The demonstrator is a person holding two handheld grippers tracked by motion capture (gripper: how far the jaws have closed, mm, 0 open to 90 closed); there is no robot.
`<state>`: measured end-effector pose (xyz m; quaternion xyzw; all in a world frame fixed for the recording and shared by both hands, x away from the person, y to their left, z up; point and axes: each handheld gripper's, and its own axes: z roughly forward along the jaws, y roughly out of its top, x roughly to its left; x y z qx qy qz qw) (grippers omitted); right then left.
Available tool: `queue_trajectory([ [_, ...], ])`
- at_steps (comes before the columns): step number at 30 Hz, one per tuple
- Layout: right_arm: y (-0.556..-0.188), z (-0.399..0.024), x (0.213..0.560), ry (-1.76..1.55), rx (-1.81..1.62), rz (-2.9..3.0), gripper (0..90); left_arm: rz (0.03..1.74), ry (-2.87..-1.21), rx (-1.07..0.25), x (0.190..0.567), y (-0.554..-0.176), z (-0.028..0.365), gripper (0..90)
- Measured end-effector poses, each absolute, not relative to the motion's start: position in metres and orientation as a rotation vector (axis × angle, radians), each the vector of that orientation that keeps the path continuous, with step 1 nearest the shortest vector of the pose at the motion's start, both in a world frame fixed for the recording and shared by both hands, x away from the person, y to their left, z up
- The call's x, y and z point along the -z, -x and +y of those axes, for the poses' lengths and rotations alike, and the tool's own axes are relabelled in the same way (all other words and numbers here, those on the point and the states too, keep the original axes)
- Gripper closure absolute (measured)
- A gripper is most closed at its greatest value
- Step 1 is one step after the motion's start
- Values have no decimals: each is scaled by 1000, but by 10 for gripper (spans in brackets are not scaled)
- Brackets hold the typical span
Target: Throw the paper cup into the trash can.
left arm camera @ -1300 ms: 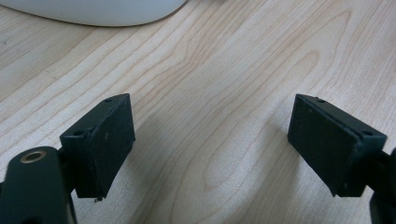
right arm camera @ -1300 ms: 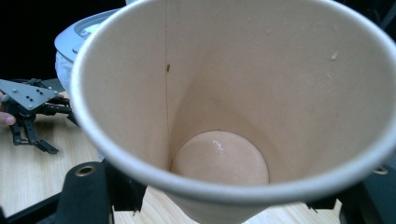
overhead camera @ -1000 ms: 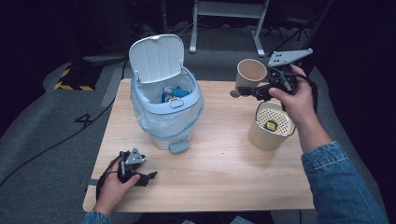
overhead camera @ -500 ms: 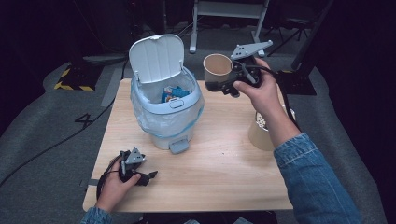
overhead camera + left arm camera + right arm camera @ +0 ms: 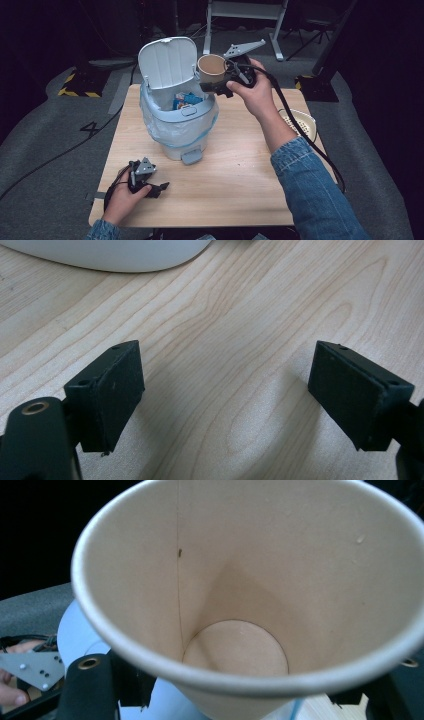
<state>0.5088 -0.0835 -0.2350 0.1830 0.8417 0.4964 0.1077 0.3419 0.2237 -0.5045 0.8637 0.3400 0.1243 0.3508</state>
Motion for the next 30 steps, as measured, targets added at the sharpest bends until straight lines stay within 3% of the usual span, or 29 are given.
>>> queue_trajectory([
  [15, -525, -38, 244, -546, -1346, 2498, 301, 884, -2237, -328, 504, -346, 220, 146],
  [30, -532, -31, 253, -562, -1264, 2499, 269, 886, -2236, -326, 504, -347, 220, 146],
])
